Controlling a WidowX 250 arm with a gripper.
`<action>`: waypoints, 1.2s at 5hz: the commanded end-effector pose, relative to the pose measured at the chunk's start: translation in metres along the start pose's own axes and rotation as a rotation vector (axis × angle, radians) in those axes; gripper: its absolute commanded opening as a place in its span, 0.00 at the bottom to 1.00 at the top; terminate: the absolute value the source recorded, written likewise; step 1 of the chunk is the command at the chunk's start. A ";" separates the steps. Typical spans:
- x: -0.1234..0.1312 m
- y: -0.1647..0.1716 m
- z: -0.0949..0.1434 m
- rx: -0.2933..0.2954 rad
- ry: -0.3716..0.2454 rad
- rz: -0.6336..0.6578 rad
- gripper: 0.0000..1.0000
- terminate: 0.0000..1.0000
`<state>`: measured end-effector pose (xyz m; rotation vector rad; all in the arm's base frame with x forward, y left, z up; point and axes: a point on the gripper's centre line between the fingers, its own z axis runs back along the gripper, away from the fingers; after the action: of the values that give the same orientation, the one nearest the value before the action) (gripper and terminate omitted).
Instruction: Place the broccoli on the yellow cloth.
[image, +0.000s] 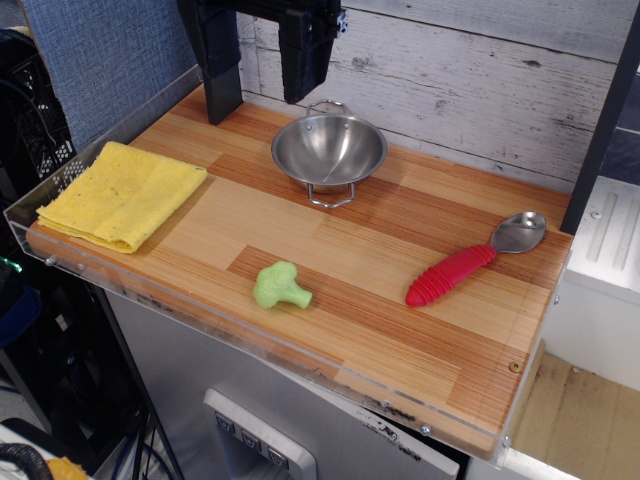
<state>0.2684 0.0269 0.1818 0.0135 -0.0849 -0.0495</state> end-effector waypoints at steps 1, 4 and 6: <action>0.000 0.000 0.000 0.000 0.000 0.000 1.00 0.00; -0.037 -0.030 -0.059 0.012 0.015 -0.078 1.00 0.00; -0.034 -0.025 -0.108 0.084 0.066 -0.029 1.00 0.00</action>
<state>0.2399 0.0034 0.0626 0.1004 0.0076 -0.0808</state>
